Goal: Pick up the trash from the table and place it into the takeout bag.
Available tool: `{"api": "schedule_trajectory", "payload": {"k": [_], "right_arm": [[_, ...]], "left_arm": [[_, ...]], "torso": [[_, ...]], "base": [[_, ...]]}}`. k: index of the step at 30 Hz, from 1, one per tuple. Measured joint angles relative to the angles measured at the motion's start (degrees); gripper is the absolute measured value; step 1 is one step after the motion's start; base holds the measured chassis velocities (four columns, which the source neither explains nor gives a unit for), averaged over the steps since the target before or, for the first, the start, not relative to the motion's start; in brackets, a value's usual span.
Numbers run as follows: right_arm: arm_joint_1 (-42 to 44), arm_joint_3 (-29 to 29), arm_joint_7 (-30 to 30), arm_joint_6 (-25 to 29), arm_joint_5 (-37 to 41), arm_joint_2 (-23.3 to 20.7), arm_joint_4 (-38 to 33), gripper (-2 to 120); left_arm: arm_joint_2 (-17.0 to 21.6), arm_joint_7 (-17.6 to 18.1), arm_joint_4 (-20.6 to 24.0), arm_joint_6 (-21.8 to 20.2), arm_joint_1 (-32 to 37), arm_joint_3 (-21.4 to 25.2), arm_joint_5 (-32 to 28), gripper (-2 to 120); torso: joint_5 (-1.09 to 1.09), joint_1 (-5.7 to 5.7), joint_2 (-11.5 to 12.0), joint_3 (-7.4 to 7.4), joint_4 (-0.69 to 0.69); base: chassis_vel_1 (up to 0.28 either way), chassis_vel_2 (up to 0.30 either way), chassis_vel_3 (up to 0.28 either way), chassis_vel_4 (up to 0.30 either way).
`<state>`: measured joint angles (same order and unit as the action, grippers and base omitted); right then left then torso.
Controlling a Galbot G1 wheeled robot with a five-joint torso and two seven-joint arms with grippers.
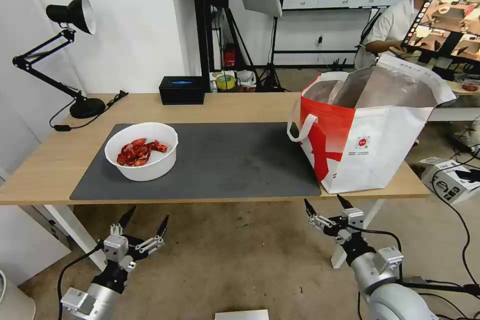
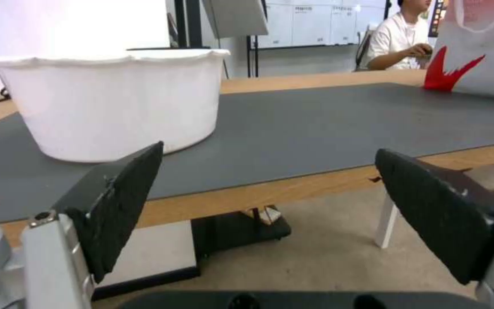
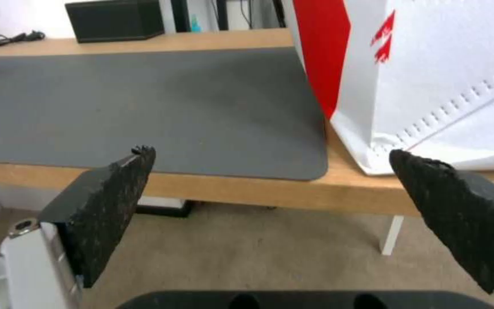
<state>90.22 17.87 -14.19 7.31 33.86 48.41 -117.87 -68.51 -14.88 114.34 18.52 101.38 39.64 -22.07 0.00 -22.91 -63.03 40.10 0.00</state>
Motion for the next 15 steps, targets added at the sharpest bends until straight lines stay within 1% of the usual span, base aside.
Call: {"api": "schedule_trajectory", "payload": {"k": [7,10,13,14,15], "right_arm": [[0.0,0.0,-0.1,-0.1,0.0,0.0,0.0,100],[-0.1,-0.1,-0.1,-0.1,0.0,0.0,0.0,100],[-0.1,-0.1,-0.1,-0.1,0.0,0.0,0.0,100],[-0.1,-0.1,-0.1,-0.1,0.0,0.0,0.0,100],[-0.1,0.0,-0.1,-0.1,0.0,0.0,0.0,100]], "left_arm": [[0.3,0.0,-0.6,-0.3,-0.7,-0.1,-0.7,100],[1.4,0.7,-0.6,-0.8,-2.4,1.0,-2.0,100],[4.9,2.4,0.6,-3.4,-5.4,3.9,-6.2,100],[4.9,2.4,0.6,-3.4,-5.4,3.9,-6.2,100],[6.2,3.1,0.8,-4.4,-6.3,4.7,-7.6,100]], "torso": [[0.00,0.00,0.0,0.00,0.00],[0.01,0.00,0.0,0.00,0.00],[0.01,0.00,0.0,0.00,0.00],[0.01,0.00,0.0,0.00,0.00],[0.01,0.00,0.0,0.00,-0.01]], "base": [[0.000,0.000,0.000,0.000],[0.000,0.000,0.000,0.000],[0.000,0.000,0.000,0.000],[0.000,0.000,0.000,0.000],[0.000,0.000,0.000,0.000]]}}
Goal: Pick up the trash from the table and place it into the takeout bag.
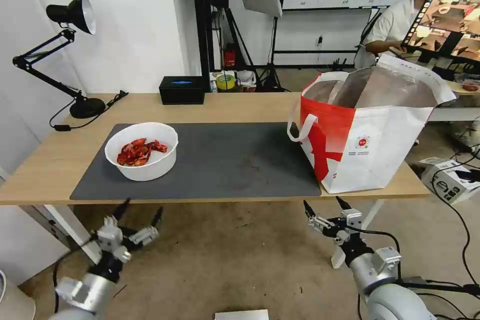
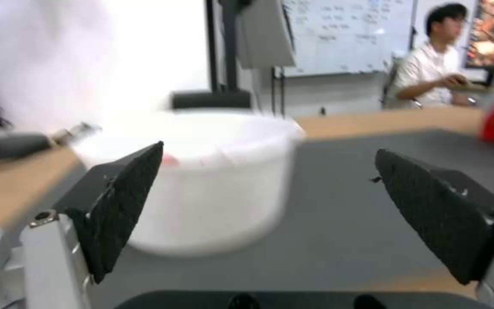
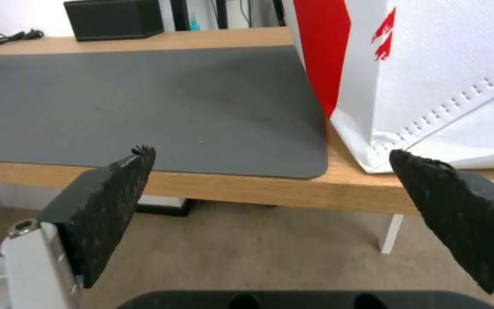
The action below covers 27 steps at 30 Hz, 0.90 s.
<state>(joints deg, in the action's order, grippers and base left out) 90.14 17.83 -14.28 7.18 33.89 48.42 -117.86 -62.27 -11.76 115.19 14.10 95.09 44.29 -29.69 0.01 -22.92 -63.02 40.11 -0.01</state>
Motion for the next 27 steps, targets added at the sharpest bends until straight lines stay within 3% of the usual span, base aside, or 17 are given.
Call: {"api": "schedule_trajectory", "payload": {"k": [2,4,6,8,11,15,18,19,23,25,27], "right_arm": [[0.0,0.0,0.0,0.0,0.0,0.0,0.0,100],[0.0,0.0,0.0,0.0,0.0,0.0,0.0,100],[0.0,0.0,0.0,0.0,0.0,0.0,0.0,100],[0.0,0.0,0.0,0.0,0.0,0.0,0.0,100],[0.0,0.0,0.0,0.0,0.0,0.0,0.0,100],[0.0,0.0,0.0,0.0,0.1,0.0,0.0,100],[0.0,0.0,0.0,0.0,0.1,0.0,0.0,100],[0.0,0.0,0.0,0.0,0.1,0.0,0.0,100],[0.0,0.0,0.0,0.0,0.1,0.0,-0.1,100],[0.0,0.0,0.0,0.0,0.1,0.0,-0.1,100],[0.0,0.0,0.0,0.0,0.1,0.0,-0.1,100]], "left_arm": [[4.9,3.9,1.1,-5.0,-2.8,1.9,-3.8,100],[6.9,5.5,1.4,-6.8,-4.0,2.2,-5.5,100],[13.0,9.3,1.5,-11.5,-7.6,2.9,-11.0,100],[14.9,10.0,1.3,-13.0,-8.6,3.1,-12.8,100],[20.7,10.5,0.4,-19.7,-11.1,4.0,-18.0,100],[23.6,10.2,-0.4,-23.9,-13.0,4.0,-21.6,100],[27.0,9.8,-2.5,-29.1,-17.0,2.0,-26.9,100],[27.0,9.8,-2.5,-29.1,-17.0,2.0,-26.9,100],[31.6,9.8,-8.6,-36.2,-26.9,-5.8,-33.2,100],[32.2,9.9,-9.6,-37.3,-28.3,-6.8,-34.2,100],[33.4,10.9,-12.5,-41.1,-31.8,-9.0,-35.7,100]], "torso": [[-0.01,0.00,0.0,0.00,0.00],[0.00,-0.01,0.0,0.00,0.00],[-0.01,-0.01,0.0,0.00,0.02],[0.00,-0.01,0.0,0.00,0.02],[0.00,-0.01,0.0,0.00,0.00],[0.00,-0.01,0.0,0.00,0.00],[0.00,-0.01,0.0,0.01,0.00],[0.00,-0.01,0.0,0.01,0.00],[0.02,-0.01,0.0,0.00,0.01],[-0.02,-0.01,0.0,0.00,0.03],[0.00,-0.01,0.0,0.00,0.01]], "base": [[0.000,0.000,0.000,0.000],[0.000,0.000,0.000,0.000],[0.000,0.000,0.000,0.000],[0.000,0.000,0.000,0.000],[0.000,0.000,0.000,0.000],[0.000,0.000,0.000,0.000],[0.000,0.000,0.000,0.000],[0.000,0.000,0.000,0.000],[0.000,0.000,0.000,0.000],[0.000,0.000,0.000,0.000],[0.000,0.000,0.000,0.000]]}}
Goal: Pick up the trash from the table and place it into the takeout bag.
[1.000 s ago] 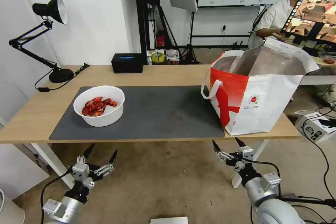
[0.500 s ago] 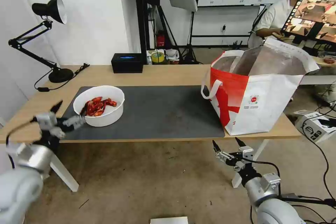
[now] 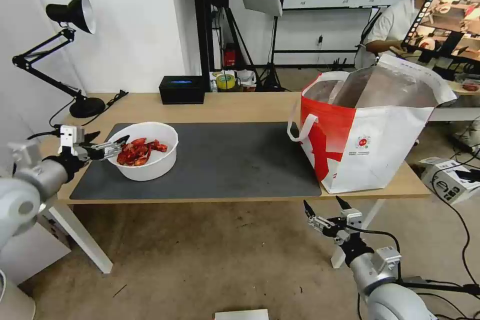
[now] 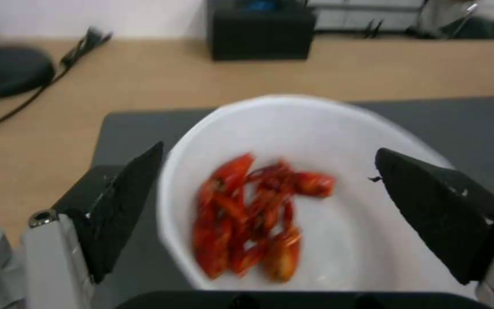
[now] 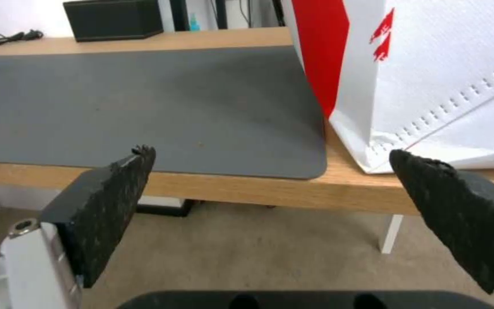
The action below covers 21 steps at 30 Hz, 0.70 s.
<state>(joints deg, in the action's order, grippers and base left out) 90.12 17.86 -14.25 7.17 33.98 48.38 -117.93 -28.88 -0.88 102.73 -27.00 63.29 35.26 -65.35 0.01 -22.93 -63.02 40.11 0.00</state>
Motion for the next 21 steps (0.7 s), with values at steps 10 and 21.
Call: {"api": "schedule_trajectory", "payload": {"k": [10,21], "right_arm": [[0.0,0.0,0.0,0.0,0.0,0.0,0.0,100],[0.0,0.0,0.0,0.0,0.0,0.0,0.0,100]], "left_arm": [[0.8,4.0,-5.2,-10.0,-7.2,-3.4,-4.9,100],[0.3,4.8,-9.1,-14.8,-13.8,-8.7,-6.9,100]], "torso": [[0.00,0.01,0.0,0.00,-0.01],[-0.02,0.01,0.0,-0.01,-0.01]], "base": [[0.000,0.000,0.000,0.000],[0.000,0.000,0.000,0.000]]}}
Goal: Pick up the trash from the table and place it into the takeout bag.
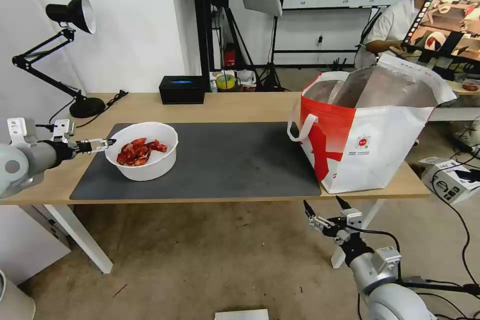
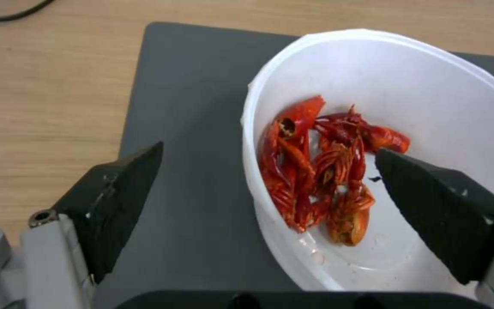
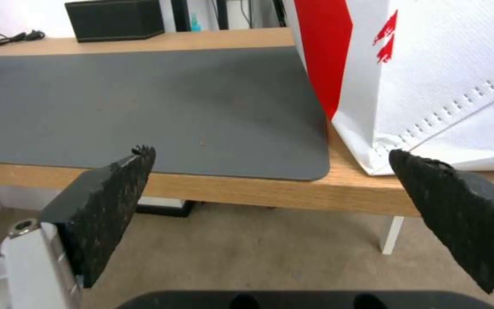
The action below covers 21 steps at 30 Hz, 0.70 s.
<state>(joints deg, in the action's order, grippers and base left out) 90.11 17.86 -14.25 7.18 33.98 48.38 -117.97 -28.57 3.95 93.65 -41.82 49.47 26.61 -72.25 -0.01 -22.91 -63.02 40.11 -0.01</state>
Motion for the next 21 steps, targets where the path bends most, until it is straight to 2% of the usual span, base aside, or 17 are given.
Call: {"api": "schedule_trajectory", "payload": {"k": [11,21], "right_arm": [[0.0,0.0,0.0,0.0,0.0,0.0,0.0,100],[0.0,0.0,0.0,0.0,0.0,0.0,0.0,100]], "left_arm": [[-2.1,0.6,-3.8,-0.2,-5.7,-6.7,1.5,100],[-2.6,0.9,-5.5,-0.4,-6.2,-8.1,2.0,100]], "torso": [[0.02,0.00,0.0,0.00,0.01],[0.01,0.00,0.0,0.00,0.01]], "base": [[0.000,0.000,0.000,0.000],[0.000,0.000,0.000,0.000]]}}
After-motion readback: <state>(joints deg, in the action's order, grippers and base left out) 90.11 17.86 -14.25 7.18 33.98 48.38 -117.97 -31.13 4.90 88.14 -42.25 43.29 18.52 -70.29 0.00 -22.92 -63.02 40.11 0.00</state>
